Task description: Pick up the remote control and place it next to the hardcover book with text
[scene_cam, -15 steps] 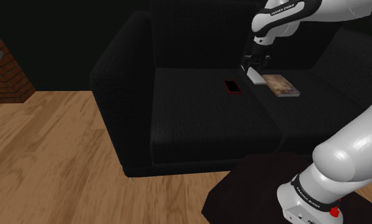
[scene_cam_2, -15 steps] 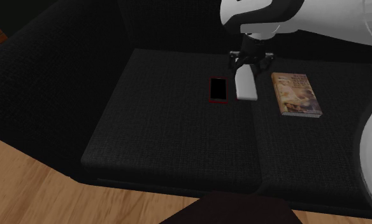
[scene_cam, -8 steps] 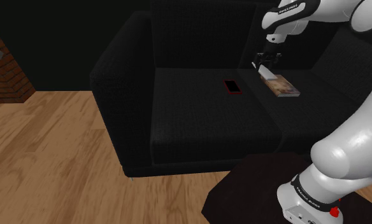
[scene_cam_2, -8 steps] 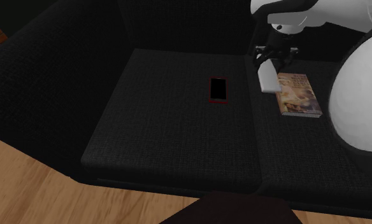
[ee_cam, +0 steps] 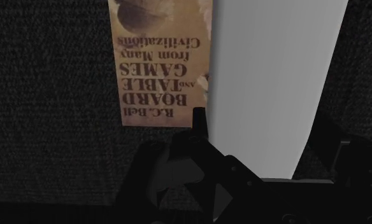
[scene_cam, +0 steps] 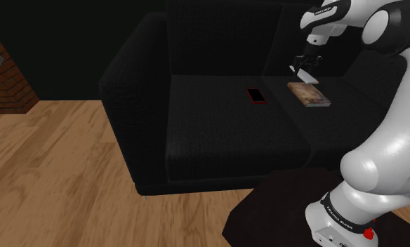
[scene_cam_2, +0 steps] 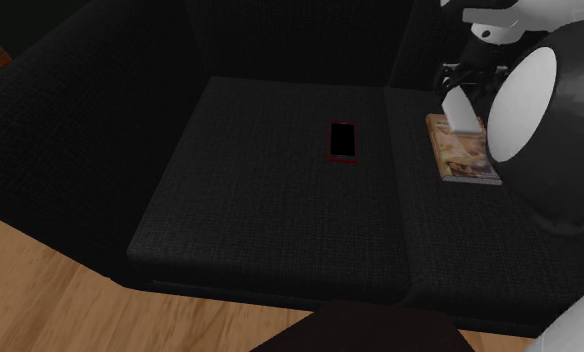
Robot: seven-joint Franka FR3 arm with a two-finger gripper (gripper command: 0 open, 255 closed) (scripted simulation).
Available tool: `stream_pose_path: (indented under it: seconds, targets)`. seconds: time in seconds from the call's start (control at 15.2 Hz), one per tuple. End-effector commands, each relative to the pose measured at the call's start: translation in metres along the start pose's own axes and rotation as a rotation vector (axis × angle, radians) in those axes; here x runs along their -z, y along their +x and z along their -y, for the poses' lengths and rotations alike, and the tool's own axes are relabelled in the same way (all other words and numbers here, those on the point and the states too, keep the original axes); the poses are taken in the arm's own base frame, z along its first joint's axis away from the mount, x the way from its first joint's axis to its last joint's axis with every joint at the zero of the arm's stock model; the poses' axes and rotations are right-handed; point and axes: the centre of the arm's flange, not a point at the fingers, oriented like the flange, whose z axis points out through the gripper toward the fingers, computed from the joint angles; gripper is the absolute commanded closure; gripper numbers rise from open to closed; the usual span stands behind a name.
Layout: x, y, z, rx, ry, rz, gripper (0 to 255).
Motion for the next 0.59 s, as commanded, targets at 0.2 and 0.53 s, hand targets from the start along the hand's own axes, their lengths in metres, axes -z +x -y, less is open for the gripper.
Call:
stream_pose_path:
  seconds: [0.2,0.53]
  targets:
    - [0.002,0.028,-0.058,0.001,0.0,-0.001,255]
    - [0.001,0.056,-0.117,0.001,0.0,-0.001,255]
